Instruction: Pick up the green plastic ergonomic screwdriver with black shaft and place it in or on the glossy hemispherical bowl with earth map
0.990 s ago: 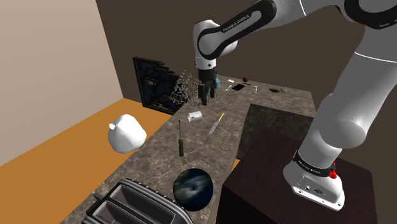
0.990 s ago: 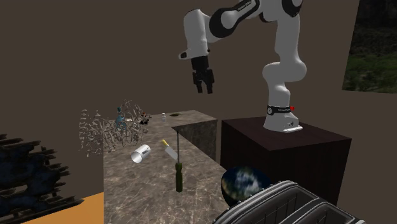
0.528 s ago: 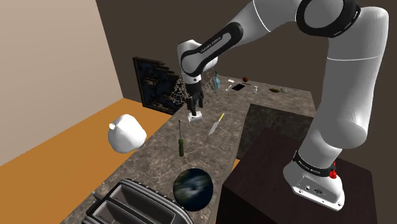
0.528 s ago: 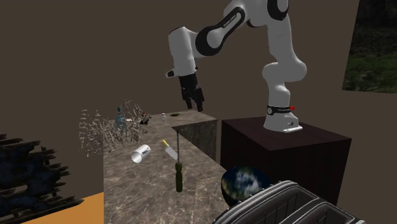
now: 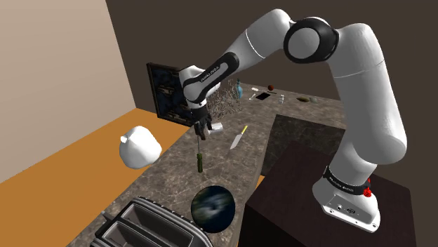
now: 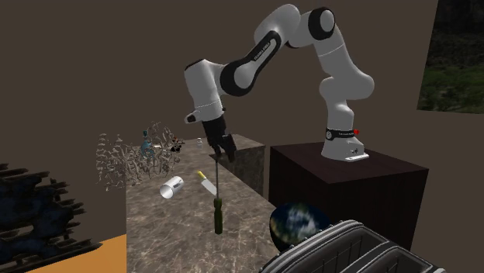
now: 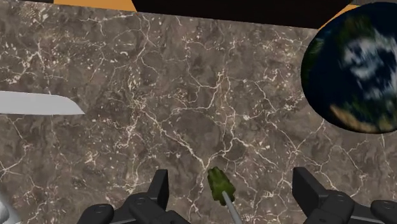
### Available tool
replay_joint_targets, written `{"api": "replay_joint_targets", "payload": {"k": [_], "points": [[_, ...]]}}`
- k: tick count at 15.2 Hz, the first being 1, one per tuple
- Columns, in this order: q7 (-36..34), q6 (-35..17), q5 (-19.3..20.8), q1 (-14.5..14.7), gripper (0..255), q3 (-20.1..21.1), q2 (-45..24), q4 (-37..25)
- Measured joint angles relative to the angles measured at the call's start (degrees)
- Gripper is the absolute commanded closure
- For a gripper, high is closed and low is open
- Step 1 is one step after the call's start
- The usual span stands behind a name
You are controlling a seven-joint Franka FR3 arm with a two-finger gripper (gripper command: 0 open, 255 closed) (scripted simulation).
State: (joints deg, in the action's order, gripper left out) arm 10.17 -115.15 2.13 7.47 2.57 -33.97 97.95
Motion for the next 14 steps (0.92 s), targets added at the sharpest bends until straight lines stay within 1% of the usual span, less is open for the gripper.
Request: {"api": "replay_joint_targets", "payload": {"k": [4, 7, 9, 11, 14], "points": [[0.62, 1.95, 1.30, 1.31, 0, 0.16, -9.80, -9.88], [1.35, 3.98, 2.20, 2.30, 0, 0.18, -17.85, -18.62], [1.85, 6.44, 2.68, 3.06, 0, 0.17, -23.78, -26.09], [2.12, 6.25, 2.90, 3.19, 0, 0.11, -25.74, -27.49], [2.19, 4.93, 3.02, 3.16, 0, 0.04, -27.07, -27.41]]}}
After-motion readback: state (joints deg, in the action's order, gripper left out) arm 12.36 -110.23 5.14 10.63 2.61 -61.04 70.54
